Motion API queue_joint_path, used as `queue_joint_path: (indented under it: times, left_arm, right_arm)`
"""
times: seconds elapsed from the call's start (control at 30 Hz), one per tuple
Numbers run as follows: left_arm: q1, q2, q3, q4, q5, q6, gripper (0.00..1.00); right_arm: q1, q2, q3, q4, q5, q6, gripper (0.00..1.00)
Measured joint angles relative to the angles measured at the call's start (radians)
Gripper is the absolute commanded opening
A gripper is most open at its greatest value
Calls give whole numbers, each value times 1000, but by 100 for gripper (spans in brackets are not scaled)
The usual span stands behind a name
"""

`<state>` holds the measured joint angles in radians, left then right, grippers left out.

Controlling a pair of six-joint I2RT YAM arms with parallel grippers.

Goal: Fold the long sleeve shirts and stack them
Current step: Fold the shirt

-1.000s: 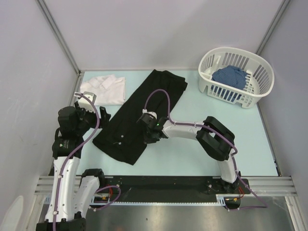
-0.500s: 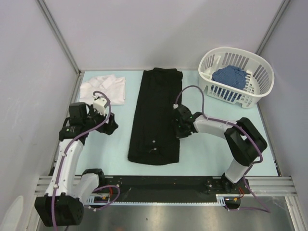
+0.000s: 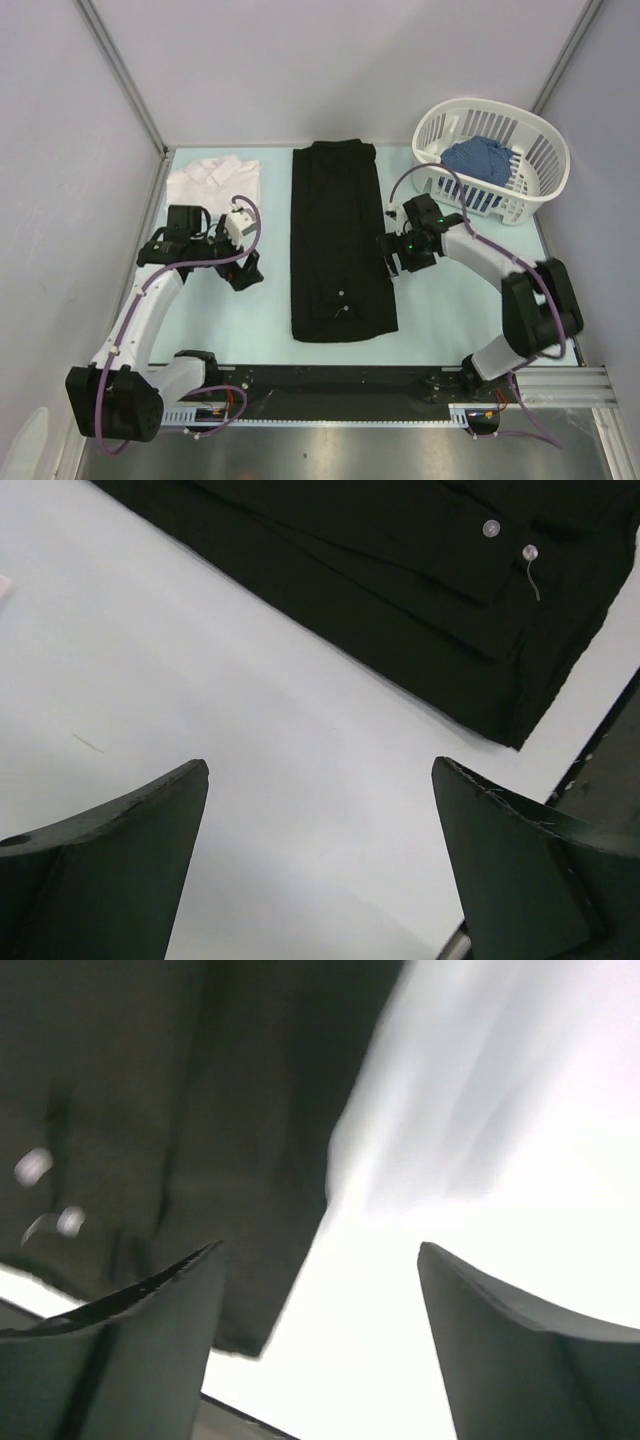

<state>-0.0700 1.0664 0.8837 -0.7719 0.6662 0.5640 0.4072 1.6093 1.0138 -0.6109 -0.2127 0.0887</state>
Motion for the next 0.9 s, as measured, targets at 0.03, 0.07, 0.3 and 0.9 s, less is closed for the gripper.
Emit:
queue_joint_path:
  times: [0.03,0.07,0.3,0.9]
  left_arm:
    - [-3,-2,12,-11,-1,40,100]
    - [-4,-5,24,-19,-2,70,99]
    - [-21,-103,63,30,85,245,100]
    - [-554,-103,-452,294,-122,619,82]
  right_arm:
    - [-3,-48,0,-7,-5,-48,96]
    - [0,-103,1,-7,-8,-98,100]
    - [48,-566,-204,352,-43,-446,100]
    - [-3,-476,-466,6,-487,-1577,84]
